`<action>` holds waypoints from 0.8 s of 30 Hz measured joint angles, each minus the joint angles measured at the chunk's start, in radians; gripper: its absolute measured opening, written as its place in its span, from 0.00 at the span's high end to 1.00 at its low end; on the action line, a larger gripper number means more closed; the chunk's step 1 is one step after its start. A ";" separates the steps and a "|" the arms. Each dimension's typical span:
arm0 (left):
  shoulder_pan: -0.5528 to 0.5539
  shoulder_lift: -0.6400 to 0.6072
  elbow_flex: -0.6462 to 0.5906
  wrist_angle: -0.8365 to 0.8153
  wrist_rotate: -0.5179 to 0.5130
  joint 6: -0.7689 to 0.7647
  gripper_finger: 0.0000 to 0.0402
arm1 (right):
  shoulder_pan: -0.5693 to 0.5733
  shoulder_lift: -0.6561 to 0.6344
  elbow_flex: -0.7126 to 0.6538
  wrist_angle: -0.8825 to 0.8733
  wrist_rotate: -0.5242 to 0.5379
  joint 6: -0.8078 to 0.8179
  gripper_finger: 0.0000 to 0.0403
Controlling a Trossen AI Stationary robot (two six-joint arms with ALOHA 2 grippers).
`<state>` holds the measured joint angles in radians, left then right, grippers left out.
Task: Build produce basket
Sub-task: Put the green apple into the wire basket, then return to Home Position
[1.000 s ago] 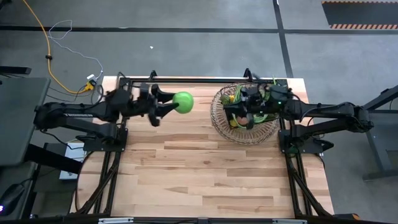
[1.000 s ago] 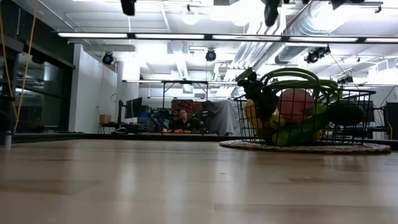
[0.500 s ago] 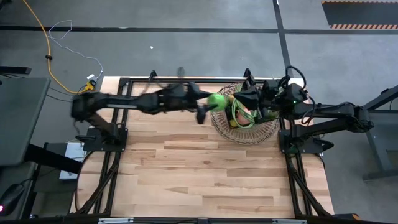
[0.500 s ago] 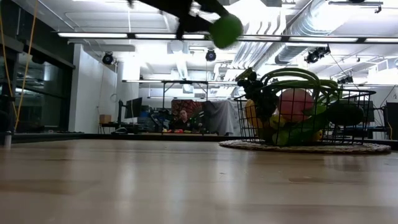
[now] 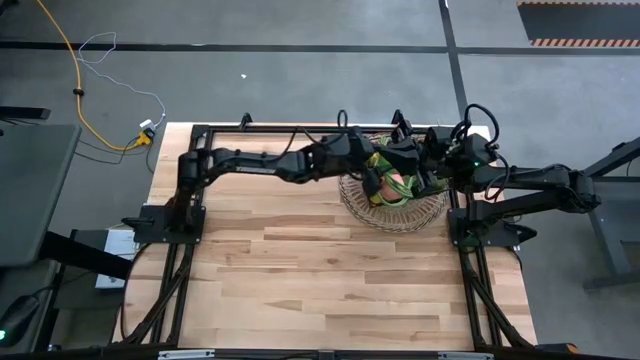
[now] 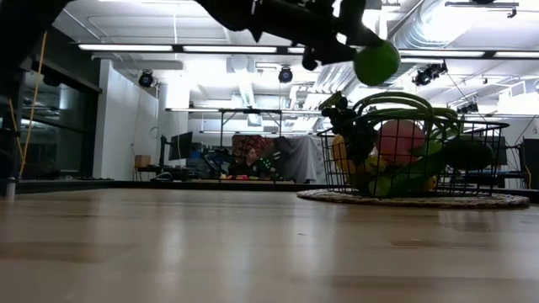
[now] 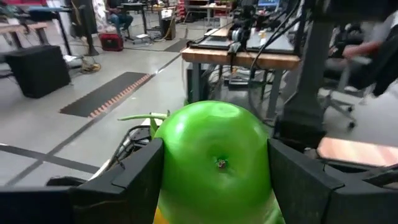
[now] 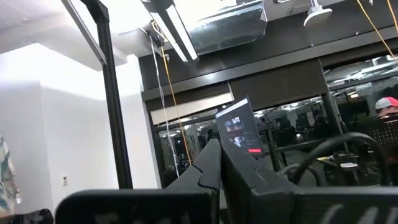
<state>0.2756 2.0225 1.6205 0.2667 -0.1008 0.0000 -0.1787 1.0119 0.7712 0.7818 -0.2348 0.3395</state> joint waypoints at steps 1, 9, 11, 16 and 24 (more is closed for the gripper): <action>0.000 0.014 0.011 0.001 -0.012 0.012 0.40 | 0.000 0.000 0.000 0.000 0.000 0.000 1.00; 0.009 0.056 0.024 0.032 -0.065 0.022 0.31 | 0.000 0.000 0.000 -0.001 0.000 0.000 1.00; 0.013 0.058 0.024 0.023 -0.065 -0.004 0.27 | 0.000 0.000 0.000 -0.002 0.000 0.000 1.00; 0.012 0.059 0.024 0.032 -0.064 -0.044 0.20 | 0.000 0.000 0.000 -0.007 0.000 0.000 1.00; 0.018 -0.004 0.023 -0.070 -0.024 -0.039 0.19 | 0.000 0.000 0.000 -0.006 0.000 -0.001 1.00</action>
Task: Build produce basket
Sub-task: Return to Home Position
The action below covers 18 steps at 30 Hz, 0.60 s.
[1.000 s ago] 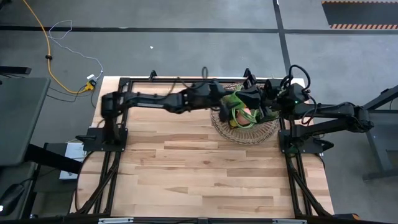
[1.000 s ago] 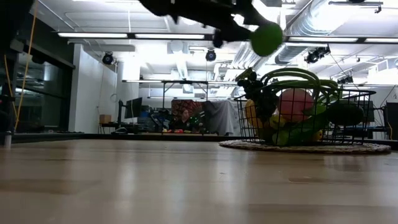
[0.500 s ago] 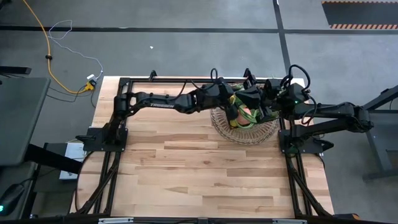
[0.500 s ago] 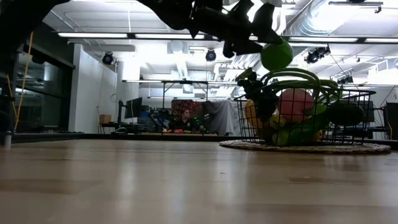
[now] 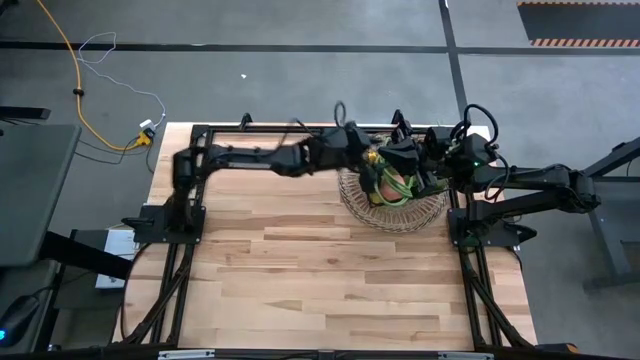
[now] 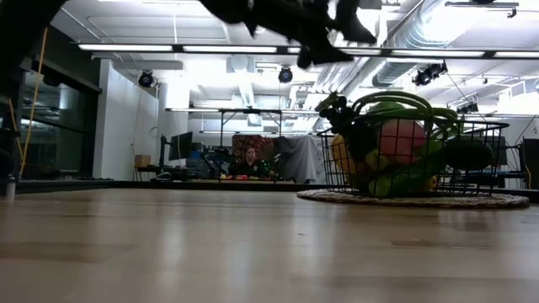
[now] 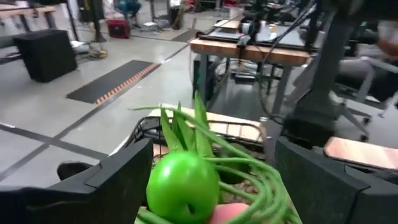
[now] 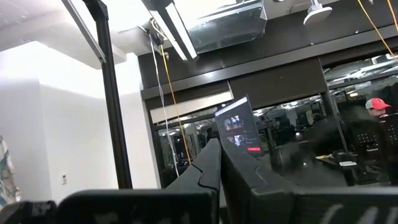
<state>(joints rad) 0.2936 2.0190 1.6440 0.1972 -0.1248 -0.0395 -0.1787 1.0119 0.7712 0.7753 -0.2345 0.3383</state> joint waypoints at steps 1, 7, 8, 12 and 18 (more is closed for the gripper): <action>0.008 -0.035 0.000 -0.039 0.018 0.005 0.19 | 0.000 0.000 0.000 0.000 0.000 -0.004 1.00; 0.080 -0.255 0.002 -0.329 0.085 0.002 0.20 | 0.000 0.000 0.000 -0.015 0.000 -0.027 1.00; 0.089 -0.296 0.002 -0.378 0.091 -0.003 0.20 | 0.000 0.000 0.000 -0.029 0.000 -0.029 1.00; 0.110 -0.466 -0.028 -0.504 0.151 -0.030 0.22 | 0.000 0.000 0.000 -0.123 0.000 -0.034 1.00; 0.026 -0.752 -0.298 -0.380 0.203 -0.062 0.28 | 0.000 0.000 0.000 -0.286 0.000 -0.060 1.00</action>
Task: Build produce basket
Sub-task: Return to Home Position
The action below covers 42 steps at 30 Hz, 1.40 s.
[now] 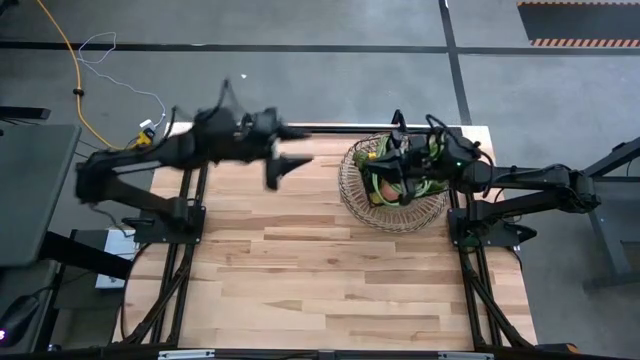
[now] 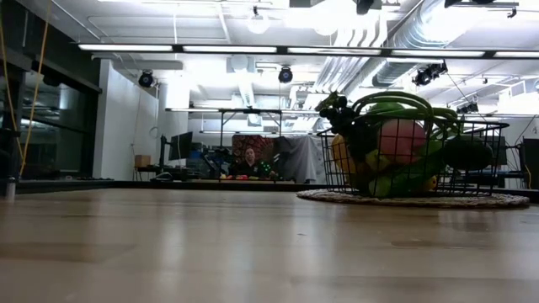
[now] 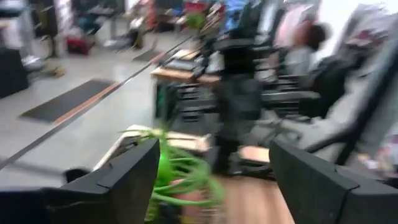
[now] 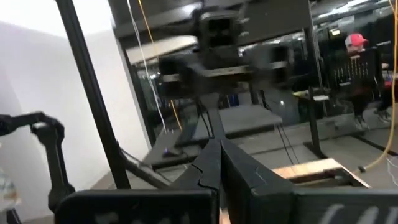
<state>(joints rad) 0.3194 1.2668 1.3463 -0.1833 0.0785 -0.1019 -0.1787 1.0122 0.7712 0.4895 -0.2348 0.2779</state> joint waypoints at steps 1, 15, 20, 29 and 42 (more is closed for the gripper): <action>-0.023 -0.049 -0.063 0.041 -0.003 -0.005 0.29 | 0.000 0.000 0.000 -0.017 0.000 -0.008 1.00; -0.160 -0.471 -0.601 0.390 -0.061 -0.112 0.82 | 0.000 0.000 0.000 -0.038 0.000 -0.044 1.00; -0.165 -0.507 -0.610 0.214 -0.052 -0.100 0.97 | 0.000 0.000 0.000 -0.038 0.000 -0.053 1.00; -0.166 -0.543 -0.614 0.131 -0.030 -0.144 0.96 | 0.000 0.000 0.000 -0.041 0.000 -0.051 1.00; -0.193 -0.755 -0.979 0.464 -0.008 -0.218 1.00 | 0.000 0.000 0.000 -0.066 0.000 -0.051 1.00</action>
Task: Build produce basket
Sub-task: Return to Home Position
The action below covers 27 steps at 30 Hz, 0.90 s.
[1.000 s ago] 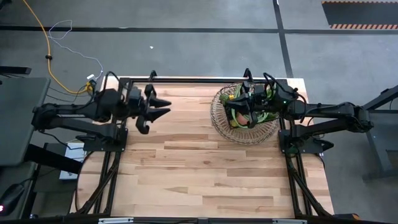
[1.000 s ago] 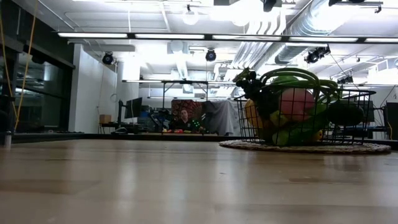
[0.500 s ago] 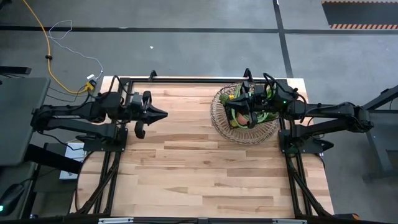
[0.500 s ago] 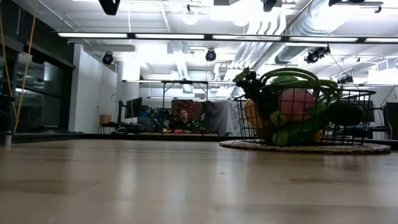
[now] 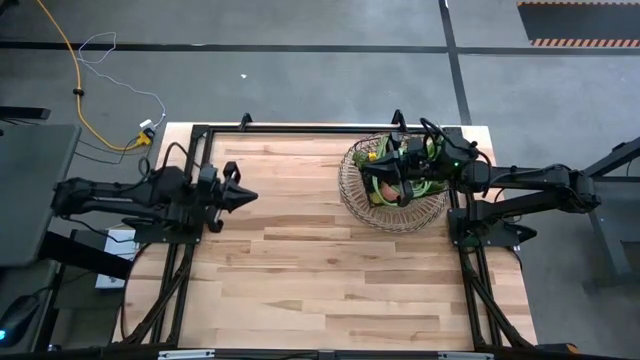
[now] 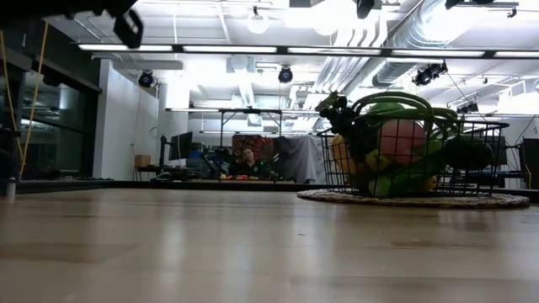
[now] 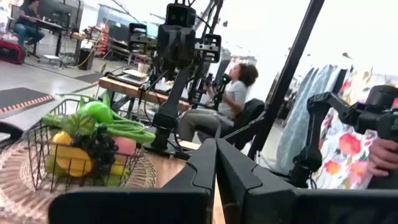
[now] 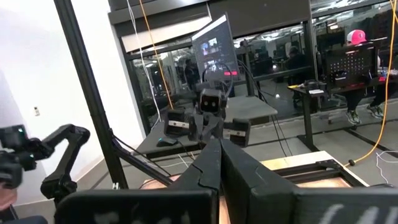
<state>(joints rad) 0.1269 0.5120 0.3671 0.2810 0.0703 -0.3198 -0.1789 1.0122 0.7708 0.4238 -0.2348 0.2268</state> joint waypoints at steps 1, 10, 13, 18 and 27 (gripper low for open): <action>-0.003 -0.033 -0.028 0.003 -0.007 -0.007 1.00 | 0.000 0.000 0.000 0.000 0.000 0.000 1.00; -0.011 -0.334 -0.234 0.008 -0.055 -0.044 1.00 | 0.000 0.000 0.000 -0.003 0.020 0.068 1.00; -0.011 -0.418 -0.285 0.008 -0.033 -0.060 1.00 | 0.000 0.000 0.000 -0.031 0.021 0.095 1.00; -0.011 -0.510 -0.352 0.018 0.005 -0.064 1.00 | 0.000 0.000 -0.001 -0.057 0.021 0.172 1.00; -0.009 -0.509 -0.355 -0.129 0.039 0.027 1.00 | 0.000 0.000 -0.001 -0.104 0.020 0.265 1.00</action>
<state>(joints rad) 0.1177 0.0029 0.0120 0.1521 0.1093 -0.2932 -0.1787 1.0119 0.7700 0.3195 -0.2146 0.4921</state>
